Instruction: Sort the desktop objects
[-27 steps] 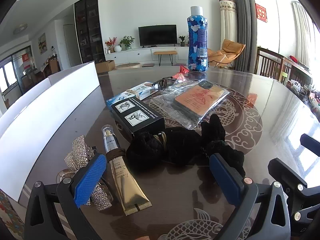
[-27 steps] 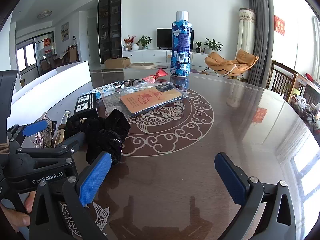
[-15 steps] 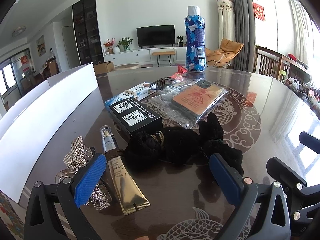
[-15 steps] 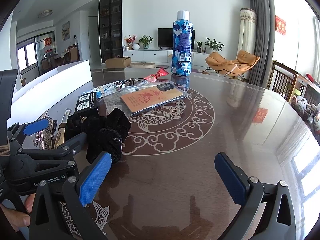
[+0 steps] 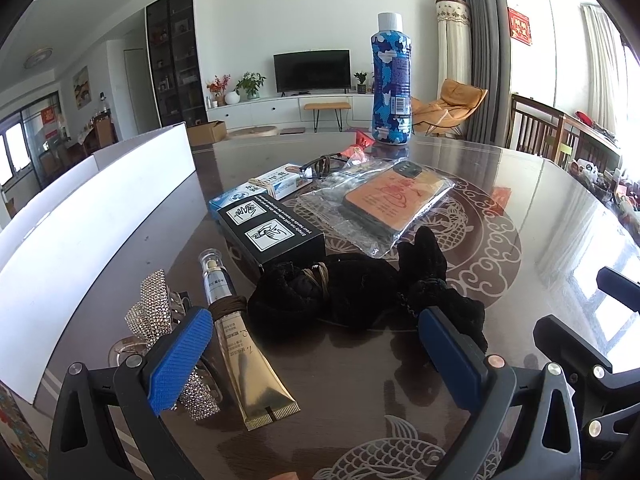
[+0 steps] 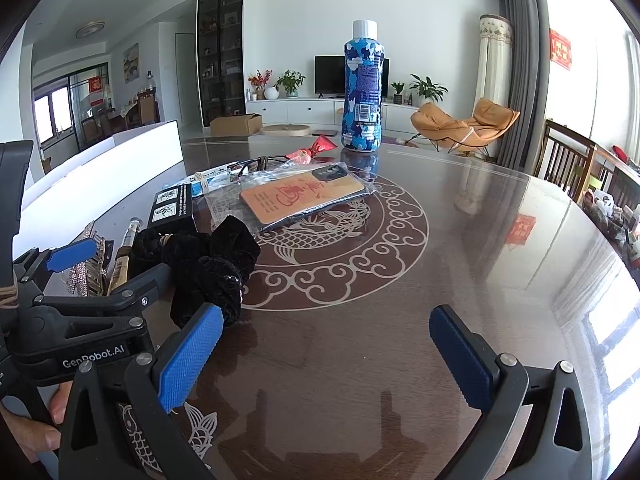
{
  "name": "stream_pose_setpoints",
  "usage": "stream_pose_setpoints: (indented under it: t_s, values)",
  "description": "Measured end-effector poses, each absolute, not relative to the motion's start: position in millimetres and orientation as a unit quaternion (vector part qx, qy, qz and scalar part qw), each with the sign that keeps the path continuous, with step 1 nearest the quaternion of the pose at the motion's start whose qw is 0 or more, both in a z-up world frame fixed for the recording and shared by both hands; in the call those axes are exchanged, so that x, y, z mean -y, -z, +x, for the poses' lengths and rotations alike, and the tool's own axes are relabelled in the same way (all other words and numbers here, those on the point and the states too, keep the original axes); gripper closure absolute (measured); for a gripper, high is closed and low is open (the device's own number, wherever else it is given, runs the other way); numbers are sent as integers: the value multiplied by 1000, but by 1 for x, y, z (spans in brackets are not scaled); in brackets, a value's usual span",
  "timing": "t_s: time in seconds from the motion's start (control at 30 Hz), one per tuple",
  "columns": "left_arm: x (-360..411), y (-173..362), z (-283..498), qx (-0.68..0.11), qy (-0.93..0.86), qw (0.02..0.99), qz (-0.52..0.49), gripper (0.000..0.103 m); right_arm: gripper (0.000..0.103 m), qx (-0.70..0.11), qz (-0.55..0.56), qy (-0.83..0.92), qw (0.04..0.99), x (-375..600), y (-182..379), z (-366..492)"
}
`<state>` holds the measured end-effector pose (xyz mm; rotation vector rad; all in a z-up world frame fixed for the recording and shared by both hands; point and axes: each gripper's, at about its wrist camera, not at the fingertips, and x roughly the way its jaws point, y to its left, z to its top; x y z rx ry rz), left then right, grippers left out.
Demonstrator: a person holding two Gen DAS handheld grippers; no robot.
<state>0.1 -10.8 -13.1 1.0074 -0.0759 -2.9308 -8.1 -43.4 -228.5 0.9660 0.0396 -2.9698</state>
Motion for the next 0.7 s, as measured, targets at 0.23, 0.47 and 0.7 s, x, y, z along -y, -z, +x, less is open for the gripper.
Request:
stream_pose_setpoints:
  t_s: [0.23,0.47,0.7]
  values:
    - [11,13,-1,25,945,20,325,0,0,-11,310,951,9,42,228,-8]
    - [11,13,-1,25,945,19,325,0,0,-12,311,950,9,43,229,-9]
    - [11,13,0,27,946,18,324,0,0,-14,311,950,10,43,230,-9]
